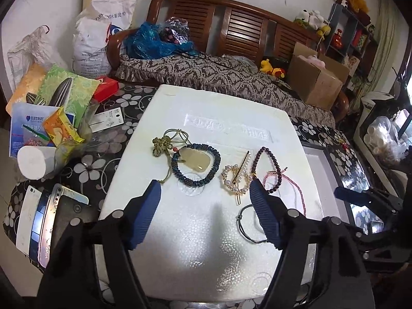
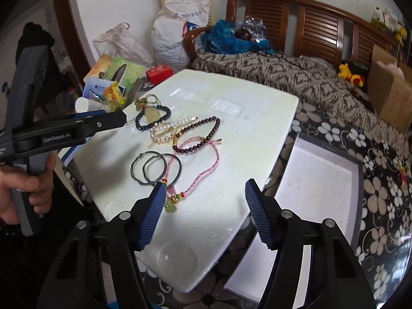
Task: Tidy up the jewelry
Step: 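Lower the right gripper onto the pink string bracelet and close it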
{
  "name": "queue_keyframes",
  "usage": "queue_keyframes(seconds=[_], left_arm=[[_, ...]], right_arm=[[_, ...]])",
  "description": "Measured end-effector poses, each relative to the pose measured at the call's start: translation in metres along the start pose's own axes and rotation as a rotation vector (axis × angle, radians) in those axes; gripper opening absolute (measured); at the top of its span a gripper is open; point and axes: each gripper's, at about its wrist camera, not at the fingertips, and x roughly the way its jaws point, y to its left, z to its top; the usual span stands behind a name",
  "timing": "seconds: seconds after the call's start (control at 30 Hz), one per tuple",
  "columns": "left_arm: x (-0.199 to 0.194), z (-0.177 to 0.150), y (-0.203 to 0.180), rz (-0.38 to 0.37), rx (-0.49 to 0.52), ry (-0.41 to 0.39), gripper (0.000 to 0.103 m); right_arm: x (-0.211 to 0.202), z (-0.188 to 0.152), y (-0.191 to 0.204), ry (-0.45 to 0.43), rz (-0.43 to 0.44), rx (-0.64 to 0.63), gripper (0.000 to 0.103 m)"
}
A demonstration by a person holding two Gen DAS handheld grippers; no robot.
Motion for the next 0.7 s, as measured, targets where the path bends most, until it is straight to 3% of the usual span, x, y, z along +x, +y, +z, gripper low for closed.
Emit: queue_keyframes(seconds=[0.13,0.33,0.53,0.7], left_arm=[[0.006,0.007,0.007,0.010,-0.011,0.010,0.071],[0.009,0.014,0.019,0.016,-0.045,0.008,0.071],[0.011,0.014,0.017,0.011,-0.032,0.010,0.071],[0.012,0.013,0.017,0.007,-0.033,0.015,0.071]], right_arm=[[0.012,0.000,0.004,0.022,0.029,0.016,0.065],[0.028,-0.005,0.002,0.079,0.054,0.061,0.051],[0.034,-0.001,-0.013,0.059,0.098,0.173,0.046],[0.040,0.003,-0.016,0.054,0.136,0.206,0.032]])
